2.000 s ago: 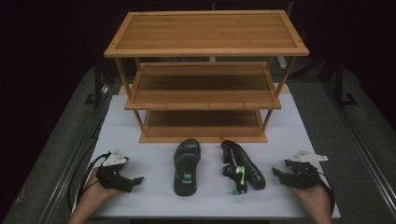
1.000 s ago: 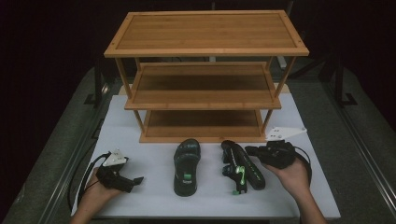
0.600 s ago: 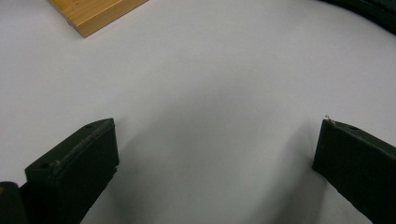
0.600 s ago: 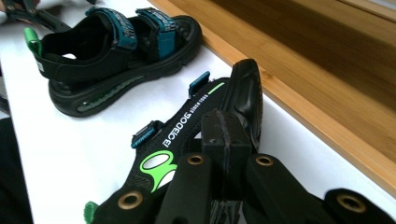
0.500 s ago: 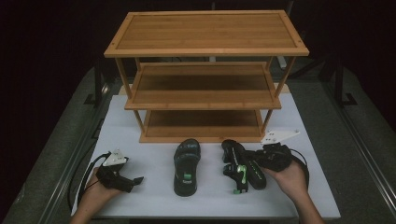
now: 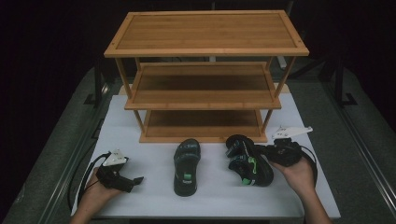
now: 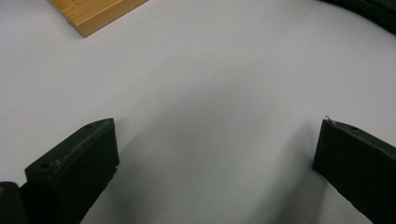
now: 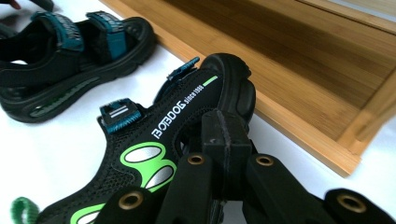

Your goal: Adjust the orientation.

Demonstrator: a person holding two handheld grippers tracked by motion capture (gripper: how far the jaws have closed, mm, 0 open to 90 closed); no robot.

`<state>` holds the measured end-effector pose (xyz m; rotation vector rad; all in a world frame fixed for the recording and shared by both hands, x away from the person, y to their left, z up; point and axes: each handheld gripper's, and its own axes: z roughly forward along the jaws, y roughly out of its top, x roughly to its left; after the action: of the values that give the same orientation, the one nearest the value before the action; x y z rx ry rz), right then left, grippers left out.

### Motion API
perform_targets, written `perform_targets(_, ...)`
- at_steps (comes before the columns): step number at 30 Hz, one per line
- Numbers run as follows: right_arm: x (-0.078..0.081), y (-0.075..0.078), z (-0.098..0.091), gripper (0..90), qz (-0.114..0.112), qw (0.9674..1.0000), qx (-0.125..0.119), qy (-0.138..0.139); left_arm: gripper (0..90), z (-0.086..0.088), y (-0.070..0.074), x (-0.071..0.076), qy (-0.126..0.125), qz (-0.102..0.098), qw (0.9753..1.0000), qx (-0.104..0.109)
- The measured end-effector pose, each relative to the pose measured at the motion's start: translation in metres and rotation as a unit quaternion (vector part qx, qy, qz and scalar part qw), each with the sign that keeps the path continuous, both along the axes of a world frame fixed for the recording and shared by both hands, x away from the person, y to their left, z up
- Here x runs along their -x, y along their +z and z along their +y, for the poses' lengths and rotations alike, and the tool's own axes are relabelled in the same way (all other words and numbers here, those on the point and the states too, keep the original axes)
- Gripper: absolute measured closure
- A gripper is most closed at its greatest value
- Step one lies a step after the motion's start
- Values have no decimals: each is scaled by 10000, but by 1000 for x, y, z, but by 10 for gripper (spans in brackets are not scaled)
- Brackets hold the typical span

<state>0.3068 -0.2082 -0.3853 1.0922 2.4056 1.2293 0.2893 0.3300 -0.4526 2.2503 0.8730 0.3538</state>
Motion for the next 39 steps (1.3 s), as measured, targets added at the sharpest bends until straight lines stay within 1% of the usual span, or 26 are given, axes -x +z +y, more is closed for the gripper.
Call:
perform_targets(9, -8, -9, -14, 897, 62, 9998, -73, -174, 0, 0, 0, 0, -2, 12, 10000, 1)
perform_targets(13, -12, -16, -22, 897, 125, 9994, -122, -302, 0, 0, 0, 0, -5, 17, 10000, 2)
perform_targets(15, -14, -20, -25, 897, 172, 9991, -98, -371, 0, 0, 0, 0, -7, 19, 10000, -2)
perform_targets(19, -22, -33, -33, 897, 340, 9982, -128, -486, 0, 0, 0, 0, -1, 31, 10000, 7)
perform_targets(20, -24, -38, -35, 897, 418, 9977, -113, -527, 0, 0, 0, 0, -1, 30, 10000, 7)
perform_targets(22, -27, -45, -36, 897, 550, 9969, -10, -554, 0, 0, 0, 0, -1, 29, 10000, 7)
perform_targets(23, -28, -48, -37, 897, 573, 9968, -38, -564, 0, 0, 0, 0, -2, 30, 10000, 6)
perform_targets(24, -29, -50, -40, 896, 652, 9961, -226, -558, 0, 0, 0, 0, -1, 31, 10000, 8)
perform_targets(26, -29, -49, -40, 895, 624, 9965, -166, -537, 0, 0, 0, 0, -2, 30, 10000, 7)
perform_targets(27, -29, -49, -39, 894, 616, 9965, -177, -540, 0, 0, 0, 0, -3, 30, 10000, 8)
perform_targets(29, -27, -44, -41, 874, 490, 9969, -101, -602, 0, 0, 0, 0, -4, 28, 10000, 6)
perform_targets(30, -25, -39, -44, 867, 379, 9970, -143, -665, 0, 0, 0, 0, -4, 30, 10000, 7)
perform_targets(31, -23, -35, -47, 851, 320, 9967, -231, -706, 0, 0, 0, 0, -4, 29, 10000, 7)
perform_targets(32, -22, -31, -49, 837, 277, 9965, -253, -741, 0, 0, 0, 0, -5, 30, 10000, 7)
perform_targets(33, -19, -24, -52, 822, 171, 9968, -266, -739, 0, 0, 0, 0, -3, 28, 10000, 6)
perform_targets(35, -15, -16, -54, 781, 62, 9971, -400, -650, 0, 0, 0, 0, -2, 29, 10000, 6)
perform_targets(37, -11, -6, -55, 752, -33, 9976, -464, -522, 0, 0, 0, 0, -2, 28, 10000, 8)
perform_targets(39, -8, -1, -53, 710, -56, 9978, -551, -377, 0, 0, 0, 0, -3, 27, 10000, 7)
